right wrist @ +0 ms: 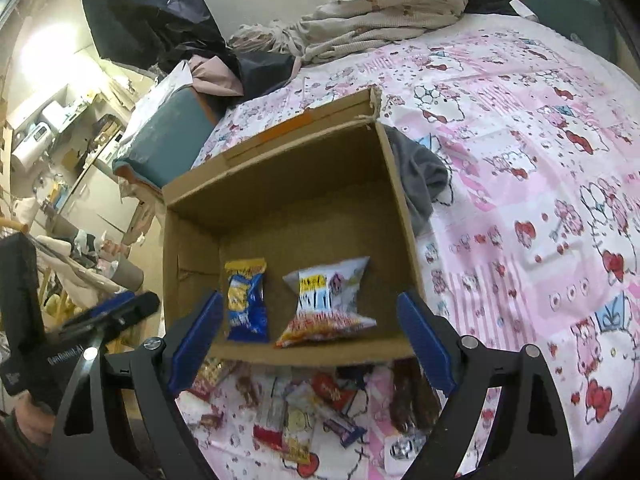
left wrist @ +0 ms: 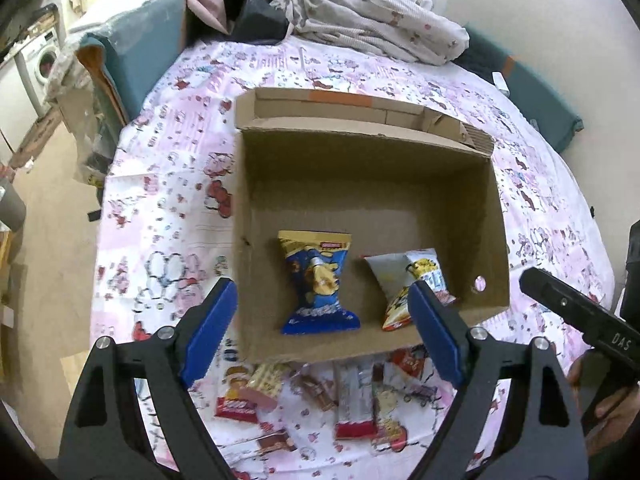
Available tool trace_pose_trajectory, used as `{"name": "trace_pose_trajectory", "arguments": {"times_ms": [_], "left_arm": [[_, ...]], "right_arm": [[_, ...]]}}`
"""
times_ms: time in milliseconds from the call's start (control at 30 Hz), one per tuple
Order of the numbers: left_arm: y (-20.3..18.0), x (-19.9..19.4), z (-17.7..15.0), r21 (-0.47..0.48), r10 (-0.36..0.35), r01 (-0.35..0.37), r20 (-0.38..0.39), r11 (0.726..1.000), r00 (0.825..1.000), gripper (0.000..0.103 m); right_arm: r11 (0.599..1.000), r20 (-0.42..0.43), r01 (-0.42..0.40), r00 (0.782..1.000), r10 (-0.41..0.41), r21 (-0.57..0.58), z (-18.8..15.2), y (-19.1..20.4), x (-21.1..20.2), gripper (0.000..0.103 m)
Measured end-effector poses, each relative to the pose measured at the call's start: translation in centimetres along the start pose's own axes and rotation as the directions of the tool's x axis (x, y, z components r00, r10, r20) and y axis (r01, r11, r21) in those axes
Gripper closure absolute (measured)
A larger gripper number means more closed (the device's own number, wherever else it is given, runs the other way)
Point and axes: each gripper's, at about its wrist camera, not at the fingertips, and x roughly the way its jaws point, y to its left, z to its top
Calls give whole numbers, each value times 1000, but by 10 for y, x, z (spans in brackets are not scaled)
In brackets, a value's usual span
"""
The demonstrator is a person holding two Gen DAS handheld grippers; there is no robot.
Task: Organize snacks
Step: 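Grasp the chocolate wafer stick with the left tool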
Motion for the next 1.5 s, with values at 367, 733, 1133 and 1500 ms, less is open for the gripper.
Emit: {"name": "trace_pose_trajectory", "arguments": {"times_ms": [367, 733, 1133, 1500], "left_arm": [[22, -31, -35, -7, 55, -55, -2, 998, 998, 16], [45, -31, -71, -25, 81, -84, -125, 996, 989, 16], [67, 6, -94, -66, 129, -157, -318, 985, 939, 16], [44, 58, -137, 172, 198, -124, -527, 977, 826, 18]], "right_arm": [[1000, 1, 5, 1000, -5, 9, -39, 4, -37, 12], [997, -65, 37, 997, -32, 63, -75, -1, -44, 12], [986, -163, 86, 985, -63, 141, -91, -12, -25, 12], [987, -210, 101, 975, -73, 128, -92, -11, -12, 12]]}}
